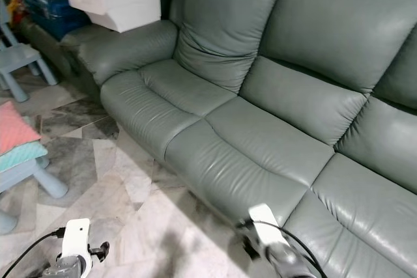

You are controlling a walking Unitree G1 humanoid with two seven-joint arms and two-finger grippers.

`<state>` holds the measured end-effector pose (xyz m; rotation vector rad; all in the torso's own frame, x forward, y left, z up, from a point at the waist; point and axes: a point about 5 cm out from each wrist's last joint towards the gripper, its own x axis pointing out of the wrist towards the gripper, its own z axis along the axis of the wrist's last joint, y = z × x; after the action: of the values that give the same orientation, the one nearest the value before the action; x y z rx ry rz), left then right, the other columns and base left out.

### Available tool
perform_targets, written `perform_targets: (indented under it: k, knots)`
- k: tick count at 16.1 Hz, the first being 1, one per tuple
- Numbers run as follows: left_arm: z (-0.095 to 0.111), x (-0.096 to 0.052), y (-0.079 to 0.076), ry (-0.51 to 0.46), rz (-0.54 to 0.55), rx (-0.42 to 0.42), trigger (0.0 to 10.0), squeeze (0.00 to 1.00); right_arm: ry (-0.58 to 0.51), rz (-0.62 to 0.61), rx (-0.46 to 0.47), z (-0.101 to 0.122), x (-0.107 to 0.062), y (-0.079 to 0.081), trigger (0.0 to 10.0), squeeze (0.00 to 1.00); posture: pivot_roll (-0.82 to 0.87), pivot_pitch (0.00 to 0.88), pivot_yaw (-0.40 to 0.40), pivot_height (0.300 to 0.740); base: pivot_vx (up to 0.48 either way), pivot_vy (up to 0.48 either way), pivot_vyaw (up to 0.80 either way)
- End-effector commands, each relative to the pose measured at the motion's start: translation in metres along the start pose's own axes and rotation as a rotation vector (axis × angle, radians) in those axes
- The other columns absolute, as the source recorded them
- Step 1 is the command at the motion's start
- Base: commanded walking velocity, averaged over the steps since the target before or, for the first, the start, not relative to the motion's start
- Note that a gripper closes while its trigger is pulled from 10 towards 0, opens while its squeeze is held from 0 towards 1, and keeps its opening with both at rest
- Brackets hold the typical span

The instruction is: Move the pillow to the sofa

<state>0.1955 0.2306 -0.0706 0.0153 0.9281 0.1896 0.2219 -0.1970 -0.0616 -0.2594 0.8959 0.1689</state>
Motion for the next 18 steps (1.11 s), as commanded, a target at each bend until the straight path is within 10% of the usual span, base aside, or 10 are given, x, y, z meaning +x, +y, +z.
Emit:
perform_targets:
  k: [1, 18]
  knots:
    - [-0.002, 0.0, 0.003, 0.011, -0.001, 0.017, 10.0, 0.0, -0.013, -0.013, 0.032, 0.004, 0.001, 0.001, 10.0, 0.0, -0.1, 0.0, -0.016, 0.74, 0.0, 0.0, 0.0]
    - [0.017, 0.002, -0.013, -0.064, -0.118, -0.034, 10.0, 0.0, 0.047, -0.029, -0.059, -0.019, -0.003, 0.003, 10.0, 0.0, -0.1, 0.0, 0.009, 0.74, 0.0, 0.0, 0.7]
